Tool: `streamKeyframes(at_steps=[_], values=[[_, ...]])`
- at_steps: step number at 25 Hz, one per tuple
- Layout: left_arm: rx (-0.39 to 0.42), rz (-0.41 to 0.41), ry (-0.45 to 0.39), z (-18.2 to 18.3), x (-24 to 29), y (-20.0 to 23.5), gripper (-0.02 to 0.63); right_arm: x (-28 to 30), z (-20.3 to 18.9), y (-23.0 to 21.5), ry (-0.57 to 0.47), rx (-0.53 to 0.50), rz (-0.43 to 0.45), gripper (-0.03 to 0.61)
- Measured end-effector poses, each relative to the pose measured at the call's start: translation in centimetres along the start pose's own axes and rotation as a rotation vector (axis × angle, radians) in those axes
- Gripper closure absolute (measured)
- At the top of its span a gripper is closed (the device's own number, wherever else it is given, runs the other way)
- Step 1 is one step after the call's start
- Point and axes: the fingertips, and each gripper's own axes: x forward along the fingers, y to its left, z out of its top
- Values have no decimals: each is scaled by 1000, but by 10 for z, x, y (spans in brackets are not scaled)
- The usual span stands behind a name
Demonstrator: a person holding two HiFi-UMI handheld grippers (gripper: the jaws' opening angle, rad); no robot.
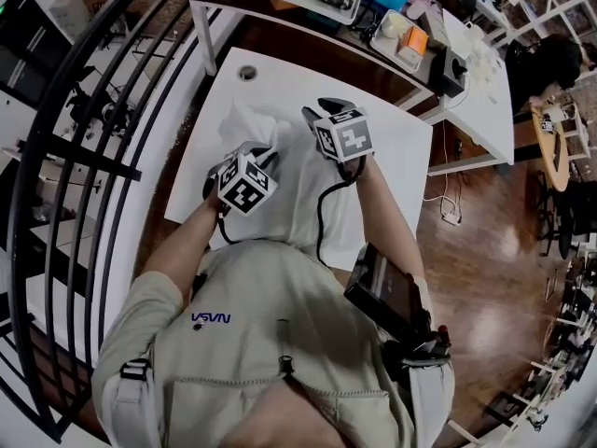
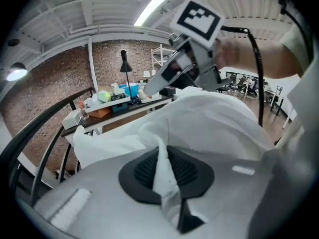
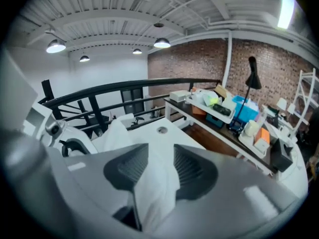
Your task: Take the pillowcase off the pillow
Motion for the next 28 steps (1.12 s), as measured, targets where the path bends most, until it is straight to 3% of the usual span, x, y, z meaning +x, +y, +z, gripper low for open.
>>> streamKeyframes(at_steps=[5,8,10,12,16,19,22,25,28], values=[[-18,-15,-81,11,-22,-15,578,25,-17,24,162,-101,110,380],[-13,-26,-121,17,-37,-23,581,35,-33,30,252,-139,105,391],[-18,-25,-165,22,-52,-30,583,36,-44,33,287,-111,99,554],[-31,-18,-217,29,-70,-33,584,32,-53,24,313,-96,62,561],[-65,-16,-329,45,-100,-23,589,14,-43,-14,237,-111,-65,565],[-88,0,-393,53,-115,-6,592,-6,-52,-45,245,-70,-164,566],[-162,10,-421,51,-123,15,594,-29,-71,-80,281,-3,-262,566],[-230,24,-417,40,-120,35,594,-43,-91,-96,268,133,-265,566],[-311,22,-359,22,-89,53,595,-37,-99,-93,216,183,-238,568]])
